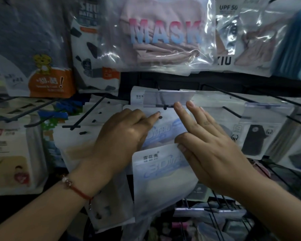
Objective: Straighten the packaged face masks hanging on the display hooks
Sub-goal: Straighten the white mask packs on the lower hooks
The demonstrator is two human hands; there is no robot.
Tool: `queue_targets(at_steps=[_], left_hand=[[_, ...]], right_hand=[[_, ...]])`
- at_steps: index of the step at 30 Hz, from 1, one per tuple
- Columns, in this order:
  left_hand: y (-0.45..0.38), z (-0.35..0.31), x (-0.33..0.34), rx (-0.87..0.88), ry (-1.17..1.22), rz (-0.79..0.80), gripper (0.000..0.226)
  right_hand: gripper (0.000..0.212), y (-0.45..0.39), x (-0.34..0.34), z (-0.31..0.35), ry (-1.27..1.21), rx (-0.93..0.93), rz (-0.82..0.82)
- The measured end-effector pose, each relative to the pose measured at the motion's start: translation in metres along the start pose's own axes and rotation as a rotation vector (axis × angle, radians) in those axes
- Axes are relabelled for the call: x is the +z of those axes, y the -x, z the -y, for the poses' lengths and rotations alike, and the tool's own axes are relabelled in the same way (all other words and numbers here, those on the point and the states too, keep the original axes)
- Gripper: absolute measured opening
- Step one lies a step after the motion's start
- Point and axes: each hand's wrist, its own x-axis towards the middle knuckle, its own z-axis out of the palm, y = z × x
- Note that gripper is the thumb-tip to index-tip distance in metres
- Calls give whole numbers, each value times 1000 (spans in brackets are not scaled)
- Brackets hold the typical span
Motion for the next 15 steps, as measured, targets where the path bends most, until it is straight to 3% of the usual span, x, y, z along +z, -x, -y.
queue_targets(at_steps=[6, 9, 11, 15], left_hand=[[-2, 3, 6, -66, -143, 157, 57], [-5, 1, 7, -103, -121, 174, 60], [-6, 0, 2, -174, -63, 180, 49], [3, -1, -14, -191, 73, 8, 35]], right_hand=[[12, -2, 0, -1, -4, -8, 0], [9, -2, -2, -5, 13, -26, 4], [10, -2, -2, -7, 26, -34, 0], [11, -2, -2, -6, 31, -35, -11]])
